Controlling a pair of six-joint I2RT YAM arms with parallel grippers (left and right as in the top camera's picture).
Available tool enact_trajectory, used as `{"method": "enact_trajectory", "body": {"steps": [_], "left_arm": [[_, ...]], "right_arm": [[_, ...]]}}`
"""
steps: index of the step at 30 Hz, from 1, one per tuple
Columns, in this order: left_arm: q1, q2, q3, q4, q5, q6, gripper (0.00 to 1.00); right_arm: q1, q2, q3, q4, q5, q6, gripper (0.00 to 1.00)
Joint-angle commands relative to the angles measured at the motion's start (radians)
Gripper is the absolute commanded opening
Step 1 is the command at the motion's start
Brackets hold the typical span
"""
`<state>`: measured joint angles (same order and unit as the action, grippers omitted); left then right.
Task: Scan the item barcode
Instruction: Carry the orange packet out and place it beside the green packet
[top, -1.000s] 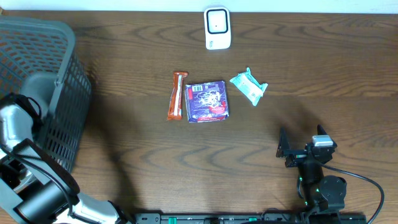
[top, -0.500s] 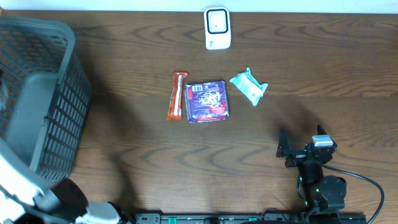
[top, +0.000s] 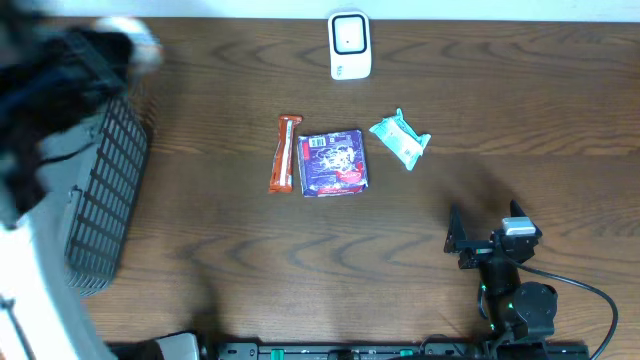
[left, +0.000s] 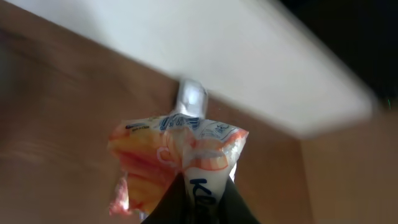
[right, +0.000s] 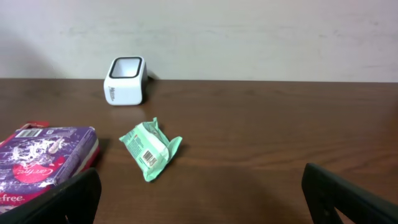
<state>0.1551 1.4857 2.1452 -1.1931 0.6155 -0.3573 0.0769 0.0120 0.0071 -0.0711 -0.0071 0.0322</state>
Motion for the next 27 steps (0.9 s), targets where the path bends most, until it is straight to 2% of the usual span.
{"method": "enact_trajectory", "body": {"steps": [1,6,10,13,16,27], "left_arm": [[-0.211,0.077,-0.017,-0.026,-0.043,0.088,0.07],[-0.451,0.211,-0.017,-0.04,-0.198,0.089,0.08],[-0.594,0.353,-0.017,-0.035,-0.323,0.087,0.09],[-0.653,0.438,-0.017,-0.033,-0.38,0.087,0.09],[-0.703,0.542,-0.017,-0.013,-0.4,0.087,0.17],[-0.739,0.731,-0.017,0.087,-0.388,0.064,0.17]], "right_arm": [[-0.003,-0.004,-0.002,-0.004,-0.003,-0.015,0.99],[-0.003,-0.004,-0.002,-0.004,-0.003,-0.015,0.99],[-0.003,-0.005,-0.002,-0.004,-0.003,-0.015,0.99],[-0.003,-0.004,-0.002,-0.004,-0.003,-0.015,0.99],[-0.003,-0.004,-0.002,-0.004,-0.003,-0.015,0.99],[-0.003,-0.005,-0.002,-0.004,-0.003,-0.015,0.99]]}}
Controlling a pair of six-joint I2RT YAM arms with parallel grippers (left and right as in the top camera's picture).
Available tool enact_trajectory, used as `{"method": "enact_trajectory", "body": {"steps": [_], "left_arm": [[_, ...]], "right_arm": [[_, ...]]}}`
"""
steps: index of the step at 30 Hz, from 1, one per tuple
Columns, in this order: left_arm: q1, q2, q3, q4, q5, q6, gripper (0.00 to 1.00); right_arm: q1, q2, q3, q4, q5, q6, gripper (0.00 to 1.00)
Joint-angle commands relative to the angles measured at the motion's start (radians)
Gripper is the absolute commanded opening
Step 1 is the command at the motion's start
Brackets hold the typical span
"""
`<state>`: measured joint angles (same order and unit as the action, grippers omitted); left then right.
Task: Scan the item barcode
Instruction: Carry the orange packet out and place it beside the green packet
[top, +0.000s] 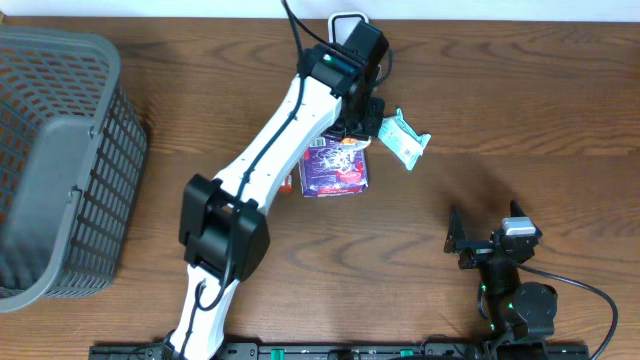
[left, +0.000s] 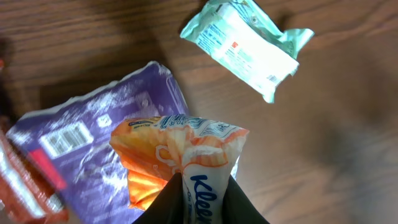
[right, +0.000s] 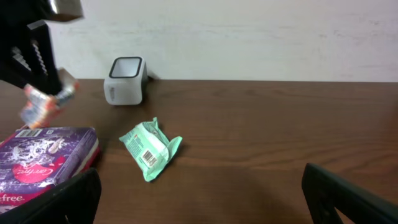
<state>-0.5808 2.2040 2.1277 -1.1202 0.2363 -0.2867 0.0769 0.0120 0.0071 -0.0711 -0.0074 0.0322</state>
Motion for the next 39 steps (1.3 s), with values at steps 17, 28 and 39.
{"method": "enact_trajectory", "body": {"steps": [17,28,39], "left_arm": [[-0.032,0.031,0.0,0.031,-0.022,-0.005,0.73],[-0.032,0.031,-0.011,-0.137,-0.055,-0.005,1.0],[0.101,0.031,-0.023,-0.208,-0.166,-0.057,0.98]], "right_arm": [[-0.003,-0.005,-0.002,-0.004,-0.002,-0.015,0.99],[-0.003,-0.004,-0.002,-0.004,-0.002,-0.015,0.99],[-0.003,-0.004,-0.002,-0.004,-0.002,-0.015,0.99]]}}
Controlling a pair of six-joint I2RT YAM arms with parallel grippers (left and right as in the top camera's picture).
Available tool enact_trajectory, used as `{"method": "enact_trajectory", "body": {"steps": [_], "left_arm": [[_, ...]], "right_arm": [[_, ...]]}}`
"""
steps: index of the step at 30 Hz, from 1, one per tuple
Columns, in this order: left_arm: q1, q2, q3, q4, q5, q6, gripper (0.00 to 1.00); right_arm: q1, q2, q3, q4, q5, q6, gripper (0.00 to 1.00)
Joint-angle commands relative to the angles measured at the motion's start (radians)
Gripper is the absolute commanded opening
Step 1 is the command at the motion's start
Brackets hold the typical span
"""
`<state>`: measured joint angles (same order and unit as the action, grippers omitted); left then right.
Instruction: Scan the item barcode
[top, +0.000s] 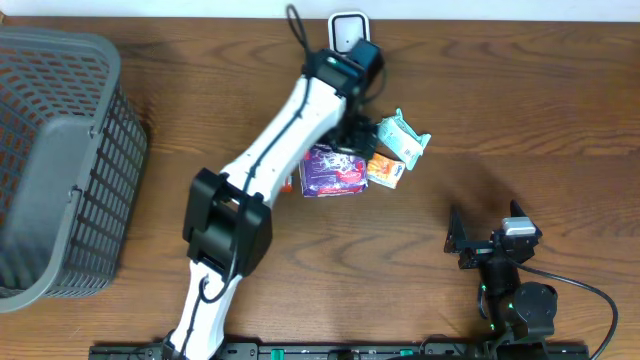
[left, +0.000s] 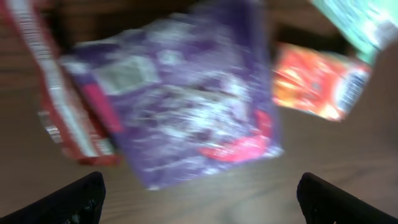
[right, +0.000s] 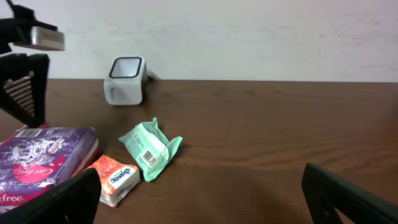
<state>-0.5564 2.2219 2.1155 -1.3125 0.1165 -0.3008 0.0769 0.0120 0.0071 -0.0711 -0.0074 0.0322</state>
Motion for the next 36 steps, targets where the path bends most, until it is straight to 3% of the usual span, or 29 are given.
{"method": "enact_trajectory", "body": {"steps": [1,11,27,29,32,34,36], "left_arm": [[0.102,0.013,-0.011,-0.024,-0.046,-0.061,0.98],[0.254,0.013,-0.018,-0.14,-0.051,-0.078,0.98],[0.277,0.013,-0.017,-0.108,-0.058,-0.078,0.98],[0.277,0.013,-0.017,-0.108,-0.058,-0.078,0.98],[0.277,0.013,-0.017,-0.108,-0.058,-0.078,0.98],[0.277,0.013,-0.017,-0.108,-0.058,-0.078,0.98],[0.277,0.013,-0.017,-0.108,-0.058,-0.078,0.98]], "right_arm": [[-0.003,-0.005,-0.002,-0.004,-0.002,-0.015,0.99],[-0.003,-0.005,-0.002,-0.004,-0.002,-0.015,0.99],[-0.003,-0.005,-0.002,0.013,-0.005,-0.01,0.99],[-0.003,-0.005,-0.002,0.056,-0.092,0.12,0.99],[-0.003,-0.005,-0.002,0.102,-0.395,0.476,0.99],[-0.003,-0.005,-0.002,0.103,-0.533,0.642,0.99],[-0.004,-0.005,-0.002,0.2,-0.518,0.744,0.99]]}}
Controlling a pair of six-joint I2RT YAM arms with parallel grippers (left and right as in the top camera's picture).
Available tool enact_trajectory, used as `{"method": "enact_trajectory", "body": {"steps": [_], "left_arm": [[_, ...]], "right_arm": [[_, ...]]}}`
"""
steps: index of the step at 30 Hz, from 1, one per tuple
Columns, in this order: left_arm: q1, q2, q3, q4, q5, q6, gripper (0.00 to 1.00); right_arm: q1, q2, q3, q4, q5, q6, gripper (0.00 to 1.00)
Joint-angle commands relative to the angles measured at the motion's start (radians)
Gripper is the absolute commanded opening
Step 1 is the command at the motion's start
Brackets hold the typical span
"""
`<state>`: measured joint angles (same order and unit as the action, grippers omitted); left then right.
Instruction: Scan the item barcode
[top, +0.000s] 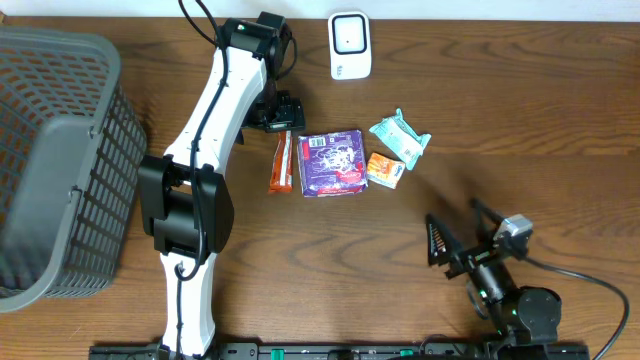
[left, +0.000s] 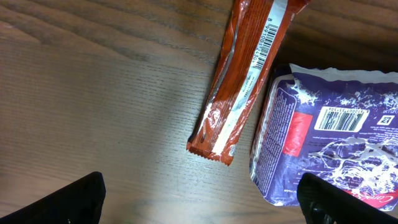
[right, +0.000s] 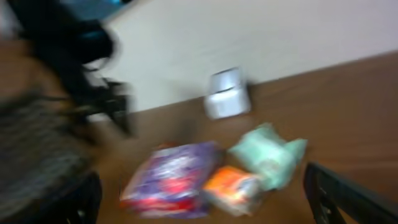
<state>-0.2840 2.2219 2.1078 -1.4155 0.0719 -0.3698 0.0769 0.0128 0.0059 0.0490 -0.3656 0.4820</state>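
The white scanner (top: 350, 45) stands at the table's far edge. Below it lie a red snack bar (top: 283, 163), a purple pack (top: 335, 162), an orange tissue pack (top: 384, 170) and a green wipes pack (top: 400, 138). My left gripper (top: 278, 112) hovers open just beyond the bar's far end. In the left wrist view the red bar (left: 245, 81) and the purple pack (left: 329, 143) show their barcodes, and nothing lies between the fingers. My right gripper (top: 455, 245) is open and empty near the front right.
A grey wire basket (top: 60, 160) fills the left side. The right wrist view is blurred; it takes in the scanner (right: 227, 93), green pack (right: 267, 155), orange pack (right: 233, 186) and purple pack (right: 174, 177).
My left gripper has moved left from over the purple pack to the far end of the red bar, still open. The right gripper has shifted and tilted, and its view is now blurred.
My left gripper first held the orange tissue pack with the arm off at the left. Then it held the pack over the purple pack below the scanner. Then the orange pack lay beside the purple pack with the gripper open. Now the gripper is open by the red bar.
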Motion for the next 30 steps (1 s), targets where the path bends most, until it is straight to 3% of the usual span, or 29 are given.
{"method": "enact_trajectory", "body": {"steps": [1,8,15,19,24,26,30], "left_arm": [[0.004,0.013,-0.01,-0.005,-0.013,-0.009,0.98],[0.004,0.013,-0.01,-0.005,-0.013,-0.009,0.98],[0.004,0.013,-0.01,-0.005,-0.013,-0.009,0.98],[0.004,0.013,-0.01,-0.005,-0.013,-0.009,0.98],[0.004,0.013,-0.01,-0.005,-0.013,-0.009,0.98],[0.004,0.013,-0.01,-0.005,-0.013,-0.009,0.98],[0.004,0.013,-0.01,-0.005,-0.013,-0.009,0.98]], "right_arm": [[-0.004,-0.005,0.0,0.129,-0.171,0.296,0.99],[-0.004,0.004,0.007,0.284,-0.035,0.275,0.99],[-0.004,0.229,0.217,0.129,0.053,0.004,0.99],[-0.004,0.533,0.487,-0.092,0.038,-0.198,0.99],[-0.004,0.977,0.961,-0.552,0.039,-0.422,0.99],[-0.004,1.158,1.17,-0.755,0.039,-0.486,0.99],[-0.004,1.421,1.484,-0.985,0.039,-0.517,0.99]]}}
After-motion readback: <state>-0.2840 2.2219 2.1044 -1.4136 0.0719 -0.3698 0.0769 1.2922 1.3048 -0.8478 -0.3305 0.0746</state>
